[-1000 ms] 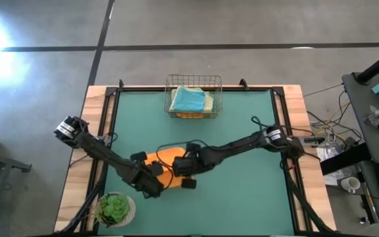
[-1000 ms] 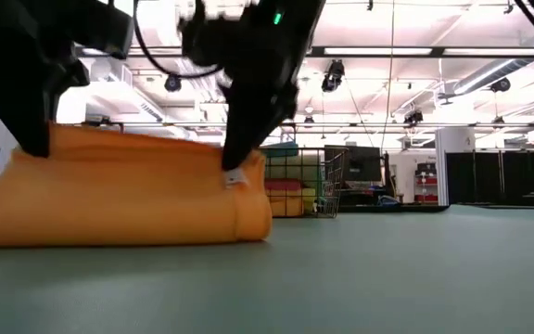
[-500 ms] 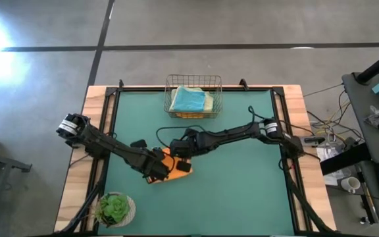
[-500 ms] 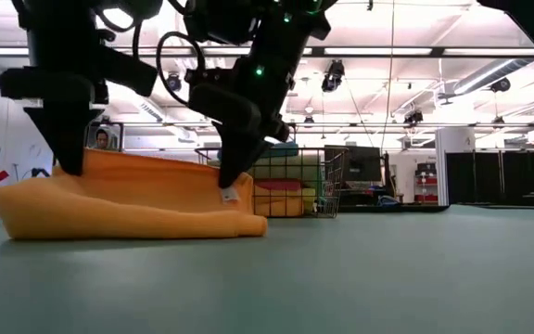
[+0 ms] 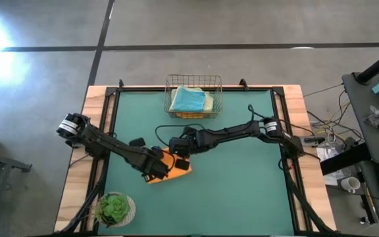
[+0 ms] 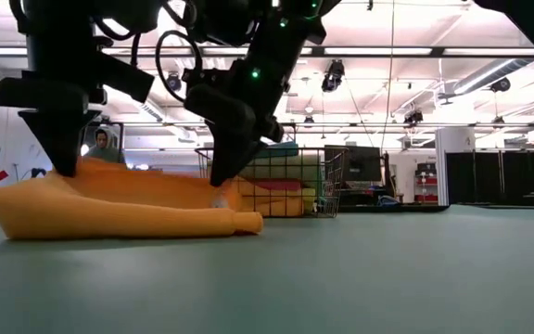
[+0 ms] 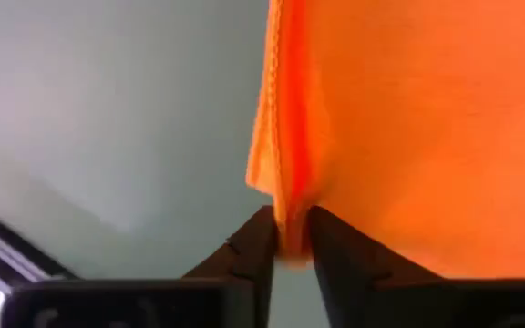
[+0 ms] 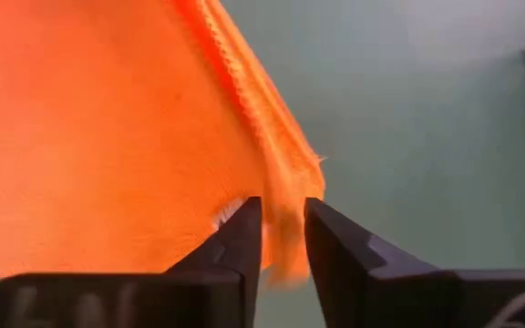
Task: Fold microfiber towels
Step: Fold the orange microfiber towel, then put the orange microfiber towel into the wire basket
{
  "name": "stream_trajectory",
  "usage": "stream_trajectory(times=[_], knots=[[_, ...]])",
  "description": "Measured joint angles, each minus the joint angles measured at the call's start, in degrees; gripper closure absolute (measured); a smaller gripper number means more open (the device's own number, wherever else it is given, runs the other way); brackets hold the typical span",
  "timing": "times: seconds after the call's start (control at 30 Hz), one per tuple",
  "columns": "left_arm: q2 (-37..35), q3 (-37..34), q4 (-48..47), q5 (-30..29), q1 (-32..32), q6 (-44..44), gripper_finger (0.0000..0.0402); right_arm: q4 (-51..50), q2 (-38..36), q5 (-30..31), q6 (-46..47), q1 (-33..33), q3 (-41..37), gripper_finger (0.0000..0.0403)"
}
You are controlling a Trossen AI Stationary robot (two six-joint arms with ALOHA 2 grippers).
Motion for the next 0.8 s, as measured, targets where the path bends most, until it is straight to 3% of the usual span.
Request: stream_trajectory(times=[0.23,0.43,0.63,0.8], knots=[[0.0,0.2,-8.3,0.1,0.1,-0.5,0.0265,-2.2,-0.7,-0.5,0.1,-1.3,0.0,0.0278],[-0.6,1.8,-13.3,5.9,-0.4,-0.8,0.0227,-9.2,-5.1,-0.5,-3.4,-1.2,0.0,0.0270],[-2.6,5.2,-8.6,6.5,-5.9,-5.7,0.0227,-16.2,-11.5,-1.9,-12.8,0.4,-1.6,0.0283],[-2.9,6.5,2.5,2.9,-13.4,-6.7,0.0227,-11.0,-19.2,-10.7,-15.7,1.6,-11.4,0.0298]])
